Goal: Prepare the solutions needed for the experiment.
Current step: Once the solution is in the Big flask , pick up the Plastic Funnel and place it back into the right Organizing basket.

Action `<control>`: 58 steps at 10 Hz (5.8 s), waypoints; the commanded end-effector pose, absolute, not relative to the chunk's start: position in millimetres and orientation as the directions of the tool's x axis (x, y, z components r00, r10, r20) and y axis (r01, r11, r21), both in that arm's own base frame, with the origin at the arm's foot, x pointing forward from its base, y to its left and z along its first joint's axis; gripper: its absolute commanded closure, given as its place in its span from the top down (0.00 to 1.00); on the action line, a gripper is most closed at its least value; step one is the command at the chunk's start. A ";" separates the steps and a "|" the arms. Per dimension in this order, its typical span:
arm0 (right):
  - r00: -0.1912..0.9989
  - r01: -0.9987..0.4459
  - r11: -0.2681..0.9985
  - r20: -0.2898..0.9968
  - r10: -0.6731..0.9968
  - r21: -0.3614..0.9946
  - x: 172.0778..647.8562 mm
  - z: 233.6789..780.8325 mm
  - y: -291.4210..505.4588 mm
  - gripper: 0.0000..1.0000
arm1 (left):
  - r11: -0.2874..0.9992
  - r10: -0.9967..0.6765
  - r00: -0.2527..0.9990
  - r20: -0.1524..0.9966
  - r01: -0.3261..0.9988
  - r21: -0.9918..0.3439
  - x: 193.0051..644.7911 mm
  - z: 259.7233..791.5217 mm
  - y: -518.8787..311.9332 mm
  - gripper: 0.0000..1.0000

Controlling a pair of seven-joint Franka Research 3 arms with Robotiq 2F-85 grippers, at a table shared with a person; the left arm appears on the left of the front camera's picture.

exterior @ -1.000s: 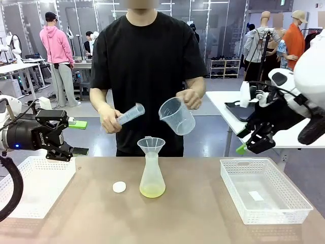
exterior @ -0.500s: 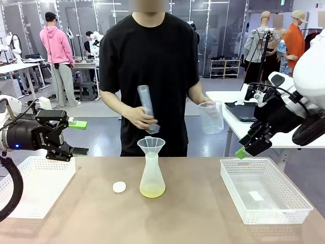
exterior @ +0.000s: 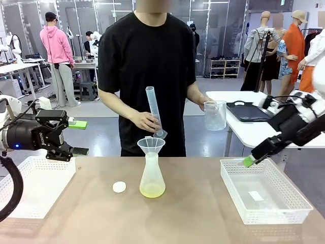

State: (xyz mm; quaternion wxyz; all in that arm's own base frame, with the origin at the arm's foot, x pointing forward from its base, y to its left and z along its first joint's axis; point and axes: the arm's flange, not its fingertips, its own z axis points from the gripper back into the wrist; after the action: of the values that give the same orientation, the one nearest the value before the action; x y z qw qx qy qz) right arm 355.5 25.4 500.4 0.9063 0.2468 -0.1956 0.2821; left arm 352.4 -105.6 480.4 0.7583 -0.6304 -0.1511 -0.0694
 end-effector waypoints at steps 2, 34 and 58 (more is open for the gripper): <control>0.898 -0.335 0.616 0.440 -0.020 0.713 350.3 508.3 -6.3 0.64 | 0.176 0.093 0.944 0.317 0.297 -0.938 352.3 482.4 -107.7 1.00; 0.673 -0.685 0.533 0.710 0.205 0.496 379.9 530.9 66.5 0.64 | 0.176 0.093 0.944 0.317 0.297 -0.938 352.3 482.4 -107.7 1.00; -0.179 -0.961 -0.086 0.351 0.919 -0.264 488.8 550.6 245.4 0.64 | 0.176 0.093 0.944 0.317 0.297 -0.938 352.3 482.4 -107.7 1.00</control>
State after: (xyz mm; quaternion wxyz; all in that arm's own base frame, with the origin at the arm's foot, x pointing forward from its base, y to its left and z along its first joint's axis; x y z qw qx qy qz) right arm 494.2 250.2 553.9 0.6397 0.0451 -0.2203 0.7350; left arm 352.4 -105.7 480.4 0.7584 -0.6302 -0.1511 -0.0696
